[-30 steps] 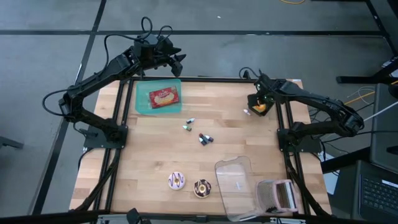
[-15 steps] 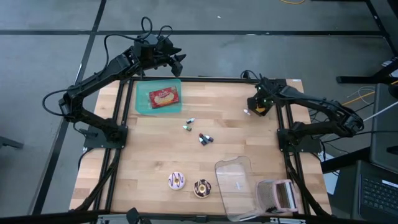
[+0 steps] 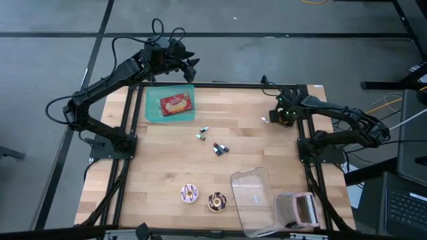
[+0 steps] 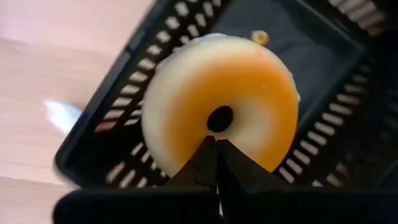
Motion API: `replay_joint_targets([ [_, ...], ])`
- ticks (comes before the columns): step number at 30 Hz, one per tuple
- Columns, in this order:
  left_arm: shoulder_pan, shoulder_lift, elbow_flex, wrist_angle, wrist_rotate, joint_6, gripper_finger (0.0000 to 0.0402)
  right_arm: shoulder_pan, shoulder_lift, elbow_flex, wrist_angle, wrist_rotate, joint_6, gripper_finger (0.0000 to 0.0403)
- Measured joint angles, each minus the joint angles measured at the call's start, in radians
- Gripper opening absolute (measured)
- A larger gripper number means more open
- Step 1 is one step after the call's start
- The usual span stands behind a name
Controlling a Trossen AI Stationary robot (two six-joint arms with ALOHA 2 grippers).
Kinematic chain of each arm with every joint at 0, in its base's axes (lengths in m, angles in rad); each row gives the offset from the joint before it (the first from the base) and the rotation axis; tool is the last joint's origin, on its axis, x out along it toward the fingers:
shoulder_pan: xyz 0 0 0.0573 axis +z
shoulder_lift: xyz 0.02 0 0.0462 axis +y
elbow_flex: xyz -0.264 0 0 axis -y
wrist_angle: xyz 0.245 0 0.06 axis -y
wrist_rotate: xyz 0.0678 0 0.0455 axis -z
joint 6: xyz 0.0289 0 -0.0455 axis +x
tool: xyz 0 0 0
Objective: Pick & Place Food Item
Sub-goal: Put the white donut into the black bin, then put the purple donut into the black bin
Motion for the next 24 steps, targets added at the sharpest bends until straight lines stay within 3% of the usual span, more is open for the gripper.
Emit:
replay_joint_targets([
  [8, 0.0, 0.0, 0.0, -0.012, 0.0, -0.005, 0.0164, -0.005, -0.002, 0.052, -0.048, 0.012, -0.01, 0.0],
  [17, 0.0, 0.0, 0.0, -0.017, 0.0, -0.007, 0.0164, -0.006, -0.002, 0.155, -0.138, 0.099, -0.048, 0.0],
  [24, 0.0, 0.0, 0.0, -0.019, 0.0, -0.008, 0.0164, 0.058, -0.018, 0.155, 0.009, -0.164, -0.078, 0.0008],
])
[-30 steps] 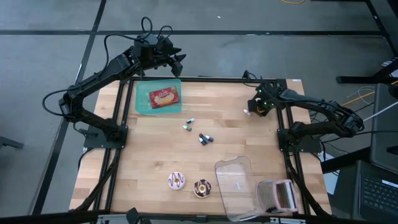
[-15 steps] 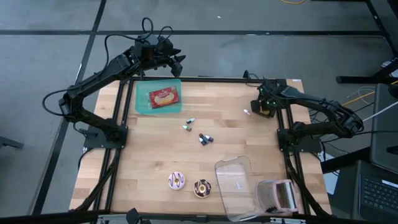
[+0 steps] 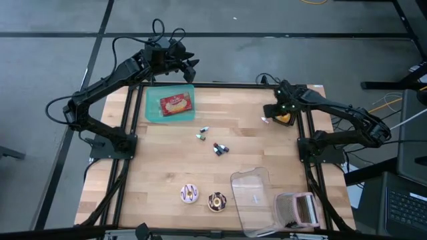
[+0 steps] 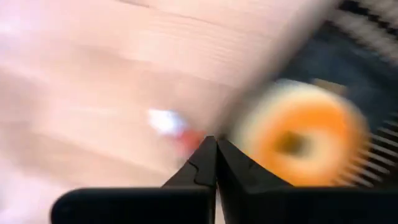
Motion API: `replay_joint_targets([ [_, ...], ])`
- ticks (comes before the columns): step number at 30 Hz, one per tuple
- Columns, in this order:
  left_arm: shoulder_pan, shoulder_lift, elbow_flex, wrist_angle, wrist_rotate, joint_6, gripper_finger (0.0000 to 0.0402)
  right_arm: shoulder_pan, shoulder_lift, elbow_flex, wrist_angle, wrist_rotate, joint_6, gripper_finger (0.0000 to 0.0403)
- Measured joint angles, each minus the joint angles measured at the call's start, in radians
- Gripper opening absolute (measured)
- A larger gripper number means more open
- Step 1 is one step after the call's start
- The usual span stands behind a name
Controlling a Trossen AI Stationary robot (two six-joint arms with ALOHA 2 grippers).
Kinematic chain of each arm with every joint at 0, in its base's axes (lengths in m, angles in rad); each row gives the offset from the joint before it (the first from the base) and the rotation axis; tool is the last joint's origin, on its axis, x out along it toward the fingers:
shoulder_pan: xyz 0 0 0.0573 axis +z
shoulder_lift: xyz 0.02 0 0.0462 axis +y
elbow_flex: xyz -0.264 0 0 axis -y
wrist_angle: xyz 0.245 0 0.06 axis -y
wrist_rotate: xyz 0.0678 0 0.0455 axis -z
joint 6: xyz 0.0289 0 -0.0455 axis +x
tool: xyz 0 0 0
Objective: Pick & Place Food Item
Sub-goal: Put the purple donut into the black bin
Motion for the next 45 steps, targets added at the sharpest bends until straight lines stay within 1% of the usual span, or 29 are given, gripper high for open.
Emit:
replay_joint_targets([
  [4, 0.0, 0.0, 0.0, 0.01, -0.008, -0.008, 0.0164, 0.066, -0.041, 0.0, 0.205, -0.139, 0.008, 0.0016],
  [6, 0.008, 0.0, 0.0, 0.032, -0.016, -0.034, 0.0164, 0.094, -0.054, 0.0, 0.337, -0.231, 0.032, 0.0019],
  [8, 0.028, 0.0, 0.0, 0.067, 0.0, -0.079, 0.0164, 0.121, -0.055, 0.001, 0.463, -0.337, 0.071, 0.0022],
  [10, 0.057, -0.001, -0.013, 0.111, 0.033, -0.121, 0.0164, 0.151, -0.048, 0.001, 0.562, -0.411, 0.095, 0.0028],
  [12, 0.075, -0.001, -0.04, 0.13, 0.069, -0.166, 0.0164, 0.18, -0.044, 0.001, 0.628, -0.434, 0.102, 0.0038],
  [15, 0.077, -0.008, -0.103, 0.141, 0.128, -0.22, 0.0164, 0.215, -0.044, 0.001, 0.717, -0.439, 0.091, 0.0062],
  [19, 0.014, -0.048, -0.217, 0.176, 0.166, -0.278, 0.0164, 0.239, -0.044, 0.002, 0.781, -0.445, 0.094, 0.0104],
  [21, -0.042, -0.07, -0.278, 0.169, 0.163, -0.28, 0.0164, 0.243, -0.044, 0.012, 0.78, -0.456, 0.092, 0.0126],
  [24, -0.154, -0.1, -0.365, 0.132, 0.125, -0.296, 0.0164, 0.243, -0.044, 0.041, 0.78, -0.462, 0.075, 0.0155],
  [27, -0.295, -0.122, -0.438, 0.076, 0.064, -0.387, 0.0164, 0.239, -0.044, 0.082, 0.781, -0.491, 0.042, 0.0174],
  [31, -0.528, -0.125, -0.514, -0.018, -0.045, -0.532, 0.0164, 0.228, -0.044, 0.147, 0.779, -0.529, 0.012, 0.0181],
  [35, -0.76, -0.101, -0.566, -0.075, -0.103, -0.697, 0.0164, 0.222, -0.044, 0.211, 0.779, -0.555, 0.005, 0.0182],
  [37, -0.846, -0.075, -0.578, -0.067, -0.13, -0.766, 0.0164, 0.222, -0.044, 0.241, 0.78, -0.559, 0.005, 0.0182],
  [41, -0.95, 0.0, -0.579, -0.076, -0.118, -0.887, 0.0166, 0.223, -0.043, 0.284, 0.778, -0.551, 0.007, 0.0182],
  [45, -1.019, 0.111, -0.579, -0.064, -0.055, -0.936, 0.0176, 0.253, -0.043, 0.302, 0.776, -0.475, 0.031, 0.0182],
])
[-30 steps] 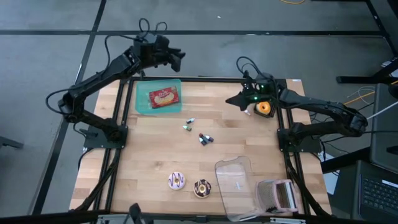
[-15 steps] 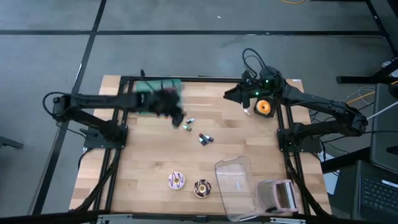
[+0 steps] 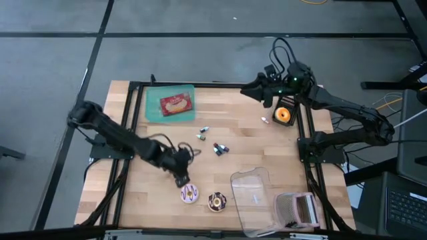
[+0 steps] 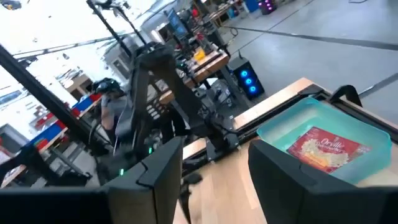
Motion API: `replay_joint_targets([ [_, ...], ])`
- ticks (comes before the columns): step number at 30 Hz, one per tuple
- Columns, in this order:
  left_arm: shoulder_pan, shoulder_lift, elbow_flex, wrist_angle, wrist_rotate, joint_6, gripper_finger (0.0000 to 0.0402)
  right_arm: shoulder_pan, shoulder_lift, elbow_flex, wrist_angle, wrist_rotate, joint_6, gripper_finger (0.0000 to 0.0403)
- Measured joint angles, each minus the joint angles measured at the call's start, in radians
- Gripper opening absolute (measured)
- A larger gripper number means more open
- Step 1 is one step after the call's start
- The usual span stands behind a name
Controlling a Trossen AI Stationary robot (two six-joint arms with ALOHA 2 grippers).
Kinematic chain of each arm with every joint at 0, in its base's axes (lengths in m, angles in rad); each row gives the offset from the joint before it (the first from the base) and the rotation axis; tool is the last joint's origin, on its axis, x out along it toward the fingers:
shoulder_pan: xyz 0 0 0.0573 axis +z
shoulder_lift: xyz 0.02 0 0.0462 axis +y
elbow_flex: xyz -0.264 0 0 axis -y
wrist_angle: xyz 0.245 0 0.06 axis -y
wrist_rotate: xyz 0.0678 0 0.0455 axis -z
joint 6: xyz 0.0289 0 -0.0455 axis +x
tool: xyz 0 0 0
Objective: Pick & Place Food Item
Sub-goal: Put the purple donut into the black bin
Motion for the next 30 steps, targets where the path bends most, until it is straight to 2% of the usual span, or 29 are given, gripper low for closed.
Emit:
replay_joint_targets([
  [2, -0.028, 0.059, -0.001, 0.021, 0.038, -0.007, 0.0182, 0.015, 0.0, 0.0, -0.004, 0.03, 0.004, 0.0182],
  [6, -0.093, 0.152, -0.001, 0.176, 0.091, -0.01, 0.0193, 0.035, 0.0, 0.001, -0.019, 0.07, 0.025, 0.0182],
  [10, -0.143, 0.207, -0.001, 0.28, 0.094, -0.042, 0.0195, 0.048, 0.0, 0.001, -0.025, 0.074, 0.058, 0.0182],
  [20, -0.18, 0.234, 0.0, 0.231, 0.06, -0.16, 0.0194, 0.097, 0.0, 0.001, -0.043, 0.134, 0.052, 0.0182],
  [26, -0.158, 0.234, 0.0, 0.21, 0.058, -0.157, 0.0188, 0.114, 0.0, 0.001, -0.043, 0.134, 0.051, 0.0182],
  [30, -0.133, 0.234, 0.0, 0.209, 0.064, -0.135, 0.0168, 0.114, 0.0, 0.001, -0.043, 0.134, 0.047, 0.0181],
])
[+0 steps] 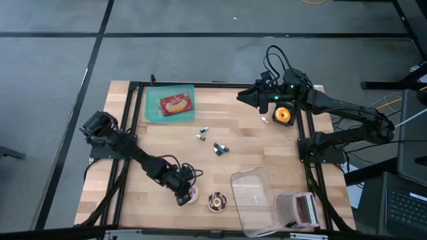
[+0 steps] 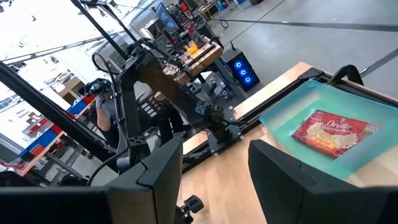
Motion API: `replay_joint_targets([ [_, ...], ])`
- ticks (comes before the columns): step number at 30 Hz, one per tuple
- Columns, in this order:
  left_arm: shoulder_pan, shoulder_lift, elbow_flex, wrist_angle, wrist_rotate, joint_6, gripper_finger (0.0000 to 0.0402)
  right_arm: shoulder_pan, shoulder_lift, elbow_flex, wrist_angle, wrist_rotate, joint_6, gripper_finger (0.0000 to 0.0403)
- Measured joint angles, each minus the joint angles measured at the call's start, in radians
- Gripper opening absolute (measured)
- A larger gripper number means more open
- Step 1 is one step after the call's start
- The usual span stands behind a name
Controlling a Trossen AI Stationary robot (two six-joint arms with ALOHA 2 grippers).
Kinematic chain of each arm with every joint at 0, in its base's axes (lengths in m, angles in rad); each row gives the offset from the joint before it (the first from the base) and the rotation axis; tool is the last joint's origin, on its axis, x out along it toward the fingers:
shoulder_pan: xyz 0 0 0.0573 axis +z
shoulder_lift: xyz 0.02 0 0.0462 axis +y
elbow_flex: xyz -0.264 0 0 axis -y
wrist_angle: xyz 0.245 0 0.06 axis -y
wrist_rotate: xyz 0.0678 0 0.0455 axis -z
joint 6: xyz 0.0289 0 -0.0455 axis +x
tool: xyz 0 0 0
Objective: Pick & Place Food Item
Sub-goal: Put the purple donut into the black bin
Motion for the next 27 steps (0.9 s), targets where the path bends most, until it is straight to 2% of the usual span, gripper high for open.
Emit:
replay_joint_targets([
  [4, 0.034, -0.001, 0.0, 0.012, 0.019, 0.033, 0.0123, 0.0, 0.0, 0.0, 0.001, 0.0, -0.018, 0.0173],
  [11, 0.117, -0.001, 0.0, 0.019, 0.053, 0.093, 0.0016, 0.0, 0.0, 0.0, 0.001, 0.0, -0.023, 0.0163],
  [18, 0.244, -0.06, 0.0, 0.022, 0.093, 0.208, 0.0016, 0.0, 0.0, 0.0, 0.002, -0.001, -0.041, 0.0162],
  [27, 0.511, -0.276, 0.0, 0.139, 0.106, 0.313, 0.001, 0.0, 0.0, 0.0, 0.039, -0.017, -0.185, 0.0162],
])
